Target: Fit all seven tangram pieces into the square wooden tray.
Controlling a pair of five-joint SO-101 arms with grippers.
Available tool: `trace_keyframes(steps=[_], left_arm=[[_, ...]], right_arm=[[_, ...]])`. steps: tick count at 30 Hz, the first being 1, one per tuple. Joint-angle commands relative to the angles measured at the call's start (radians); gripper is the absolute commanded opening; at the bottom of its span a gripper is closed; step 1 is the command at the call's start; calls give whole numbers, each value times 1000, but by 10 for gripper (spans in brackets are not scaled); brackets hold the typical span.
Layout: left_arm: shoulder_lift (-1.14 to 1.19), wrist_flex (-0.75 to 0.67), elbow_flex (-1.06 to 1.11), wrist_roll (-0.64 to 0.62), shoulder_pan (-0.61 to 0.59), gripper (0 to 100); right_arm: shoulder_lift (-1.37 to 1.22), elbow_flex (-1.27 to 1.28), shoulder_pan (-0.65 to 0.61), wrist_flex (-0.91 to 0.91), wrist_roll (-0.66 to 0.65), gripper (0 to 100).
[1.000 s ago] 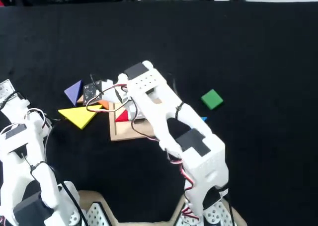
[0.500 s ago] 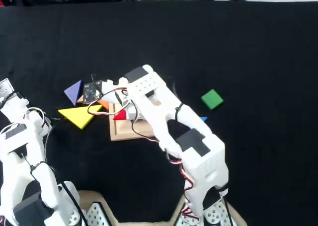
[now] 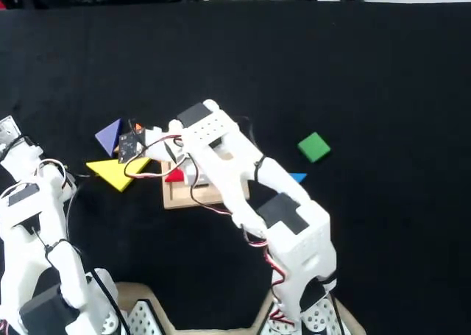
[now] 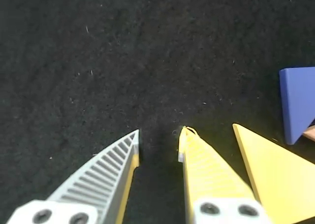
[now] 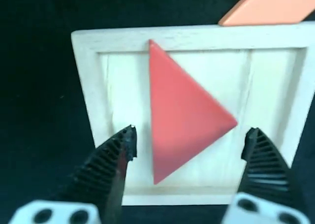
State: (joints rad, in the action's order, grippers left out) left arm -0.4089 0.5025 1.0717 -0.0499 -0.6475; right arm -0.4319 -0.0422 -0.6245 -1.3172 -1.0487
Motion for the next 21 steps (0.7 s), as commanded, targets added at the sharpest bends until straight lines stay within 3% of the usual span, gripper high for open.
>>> trace_keyframes(steps=[1,6,11,14,16,21], left_arm=[[-9,-15,-8,-12,4,148],[-9,-15,-8,-12,4,148],[-8,-15,-10,-12,4,148],[-8,-17,-12,-12,4,148],[-8,-17,-12,-12,4,148],[-8,-17,-12,-12,5,148]], right_arm=[[62,10,-8,-29,12,307],[145,38,-5,-9,15,278],[205,36,41,117,74,13],[185,58,55,311,282,41],[142,65,58,425,384,9],[39,-13,64,411,387,10]])
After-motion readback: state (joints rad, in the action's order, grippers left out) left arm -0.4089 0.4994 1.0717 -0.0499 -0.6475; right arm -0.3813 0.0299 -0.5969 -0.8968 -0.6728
